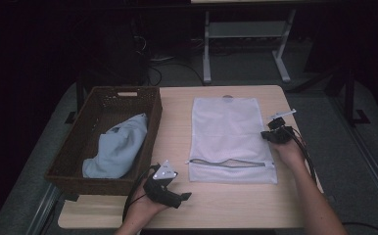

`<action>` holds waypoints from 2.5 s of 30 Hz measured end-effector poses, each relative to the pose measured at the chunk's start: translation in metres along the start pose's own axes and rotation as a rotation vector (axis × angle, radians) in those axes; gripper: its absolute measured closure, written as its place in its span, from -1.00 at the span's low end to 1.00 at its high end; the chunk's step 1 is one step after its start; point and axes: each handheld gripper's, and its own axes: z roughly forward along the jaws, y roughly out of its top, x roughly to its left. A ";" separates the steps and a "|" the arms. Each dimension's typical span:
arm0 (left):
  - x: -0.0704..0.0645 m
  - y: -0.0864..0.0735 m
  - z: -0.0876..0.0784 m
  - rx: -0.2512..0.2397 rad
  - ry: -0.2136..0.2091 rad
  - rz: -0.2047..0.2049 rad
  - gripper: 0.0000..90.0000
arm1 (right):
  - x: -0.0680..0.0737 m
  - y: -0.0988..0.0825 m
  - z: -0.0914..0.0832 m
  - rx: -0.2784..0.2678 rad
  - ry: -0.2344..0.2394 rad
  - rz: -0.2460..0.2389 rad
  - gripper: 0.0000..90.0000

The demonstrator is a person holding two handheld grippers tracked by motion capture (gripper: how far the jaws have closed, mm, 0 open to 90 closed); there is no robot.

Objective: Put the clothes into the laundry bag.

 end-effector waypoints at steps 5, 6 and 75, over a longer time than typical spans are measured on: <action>0.000 0.000 0.000 0.000 0.000 -0.002 -0.71 | -0.009 -0.004 -0.004 0.010 -0.001 0.012 0.99; 0.000 0.000 0.000 -0.001 0.001 -0.002 -0.71 | -0.011 -0.005 -0.005 0.013 -0.002 0.013 0.99; -0.001 0.001 0.000 0.009 0.014 0.006 -0.71 | -0.046 -0.050 -0.078 -0.029 -0.049 0.093 0.31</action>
